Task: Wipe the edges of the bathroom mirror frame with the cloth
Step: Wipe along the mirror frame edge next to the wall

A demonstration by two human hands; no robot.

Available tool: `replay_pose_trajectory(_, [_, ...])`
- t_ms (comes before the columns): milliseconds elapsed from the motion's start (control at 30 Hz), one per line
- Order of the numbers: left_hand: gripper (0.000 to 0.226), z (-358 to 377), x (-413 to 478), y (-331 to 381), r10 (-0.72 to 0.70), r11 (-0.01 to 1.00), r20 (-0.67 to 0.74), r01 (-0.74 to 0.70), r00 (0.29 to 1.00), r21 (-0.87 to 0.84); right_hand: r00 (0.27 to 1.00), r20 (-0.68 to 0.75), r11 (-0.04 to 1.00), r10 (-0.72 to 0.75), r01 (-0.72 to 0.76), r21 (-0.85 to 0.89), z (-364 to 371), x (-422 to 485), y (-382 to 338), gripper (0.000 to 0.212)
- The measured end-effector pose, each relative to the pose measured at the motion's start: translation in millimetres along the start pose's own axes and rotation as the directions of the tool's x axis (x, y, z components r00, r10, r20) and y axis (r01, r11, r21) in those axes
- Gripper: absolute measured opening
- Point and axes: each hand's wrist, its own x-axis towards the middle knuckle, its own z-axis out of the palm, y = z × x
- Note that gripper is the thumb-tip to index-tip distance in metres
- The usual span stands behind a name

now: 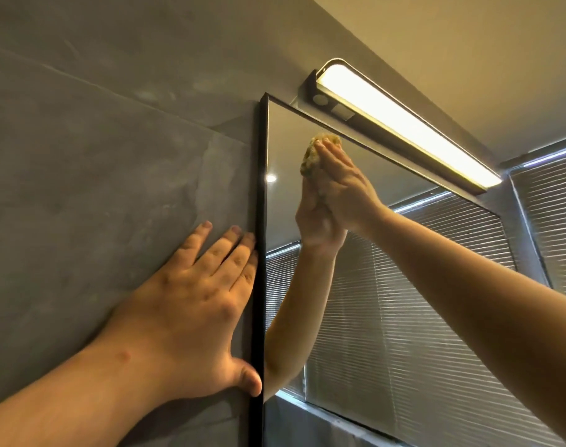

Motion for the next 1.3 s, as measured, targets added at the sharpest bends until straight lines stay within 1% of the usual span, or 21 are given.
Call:
replay_pose_trajectory(33, [0.132,-5.0,8.4,-3.7,0.006,0.999,0.075,-0.003,0.997,-0.032,0.998,0.019,0.998,-0.052,0.052,-0.030,2.2,-3.3,-4.0,0.047])
replay_pose_trajectory(67, [0.132,-8.6,12.7,-10.6,0.004,0.997,0.228,0.014,0.974,-0.078,0.994,0.054,0.993,-0.092,0.096,-0.067,3.6,-7.8,-8.0,0.049])
replay_pose_trajectory(100, [0.132,-12.7,17.0,-11.4,0.004,0.995,0.284,0.026,0.959,-0.101,0.990,0.070,0.988,-0.120,0.126,-0.089,6.4,-13.5,-12.2,0.052])
replay_pose_trajectory(200, [0.130,-10.9,22.0,-14.6,0.012,0.981,0.280,0.042,0.960,-0.188,0.979,-0.037,0.980,-0.199,0.199,-0.012,19.8,-34.5,-23.6,0.066])
replay_pose_trajectory(233, [0.130,-9.1,21.0,-15.4,0.022,0.975,0.252,0.035,0.967,-0.219,0.976,-0.049,0.977,-0.212,0.211,-0.018,23.4,-39.3,-24.8,0.065])
replay_pose_trajectory(300, [0.129,-7.5,20.2,-14.4,0.019,0.973,0.211,0.031,0.977,-0.230,0.978,-0.038,0.976,-0.205,0.202,-0.077,25.6,-47.3,-32.3,0.052])
replay_pose_trajectory(367, [0.129,-6.1,21.2,-13.1,0.021,0.973,0.197,0.026,0.980,-0.230,0.975,-0.111,0.979,-0.190,0.181,-0.090,26.7,-57.6,-41.1,0.041])
replay_pose_trajectory(433, [0.129,-6.2,21.1,-14.3,0.018,0.970,0.199,0.031,0.980,-0.242,0.968,-0.173,0.975,-0.182,0.156,-0.157,26.5,-71.3,-49.5,0.036])
replay_pose_trajectory(467, [0.129,-6.9,20.7,-15.1,0.017,0.965,0.199,0.036,0.980,-0.261,0.971,-0.169,0.973,-0.166,0.134,-0.187,26.4,-77.9,-53.1,0.036])
replay_pose_trajectory(567, [0.130,-8.2,21.7,-15.3,0.029,0.962,0.217,0.032,0.976,-0.272,0.987,-0.160,0.993,-0.011,-0.008,-0.118,21.5,-99.2,-65.0,0.030])
replay_pose_trajectory(633, [0.132,-8.3,21.9,-15.4,0.041,0.961,0.229,0.024,0.972,-0.276,0.977,-0.198,0.994,0.083,-0.094,-0.050,18.2,-123.3,-75.4,0.028])
replay_pose_trajectory(700, [0.132,-10.2,21.9,-15.8,0.043,0.961,0.250,0.029,0.967,-0.276,0.959,-0.248,0.990,0.137,-0.142,-0.003,16.1,-156.5,-88.3,0.024])
replay_pose_trajectory(767, [0.132,-12.5,21.5,-17.3,0.045,0.956,0.262,0.035,0.964,-0.292,0.924,-0.309,0.974,0.225,-0.217,0.061,11.2,-193.4,-95.5,0.023])
replay_pose_trajectory(867, [0.131,-15.0,21.3,-18.3,0.045,0.957,0.263,0.034,0.964,-0.289,0.819,-0.325,0.881,0.473,-0.431,0.195,-0.3,-251.2,-98.9,0.023])
replay_pose_trajectory(967, [0.129,-18.1,21.3,-17.3,0.043,0.959,0.233,0.026,0.972,-0.283,0.756,-0.318,0.816,0.572,-0.564,0.127,-17.6,-310.6,-100.4,0.019])
replay_pose_trajectory(1000, [0.128,-18.8,21.3,-16.6,0.045,0.959,0.227,0.022,0.973,-0.284,0.728,-0.313,0.784,0.610,-0.612,0.103,-23.0,-329.2,-99.6,0.022])
replay_pose_trajectory(1067, [0.128,-18.2,21.2,-15.3,0.054,0.956,0.231,0.017,0.971,-0.293,0.648,-0.297,0.696,0.702,-0.713,0.090,-29.0,-364.3,-95.1,0.024])
replay_pose_trajectory(1100, [0.128,-16.3,21.2,-14.3,0.049,0.955,0.233,0.023,0.971,-0.296,0.608,-0.288,0.652,0.740,-0.753,0.088,-29.7,-379.8,-90.9,0.020])
replay_pose_trajectory(1133, [0.128,-14.8,21.5,-13.5,0.047,0.954,0.233,0.025,0.971,-0.299,0.586,-0.282,0.625,0.760,-0.777,0.072,-28.8,-391.8,-87.7,0.017])
replay_pose_trajectory(1200, [0.127,-11.6,22.5,-12.2,0.036,0.951,0.205,0.030,0.978,-0.308,0.579,-0.254,0.609,0.774,-0.792,0.051,-21.2,-405.6,-85.4,0.024])
replay_pose_trajectory(1300, [0.126,-3.5,21.5,-11.6,0.036,0.952,0.139,0.008,0.990,-0.305,0.608,-0.185,0.625,0.772,-0.779,0.046,7.2,-401.0,-92.5,0.030])
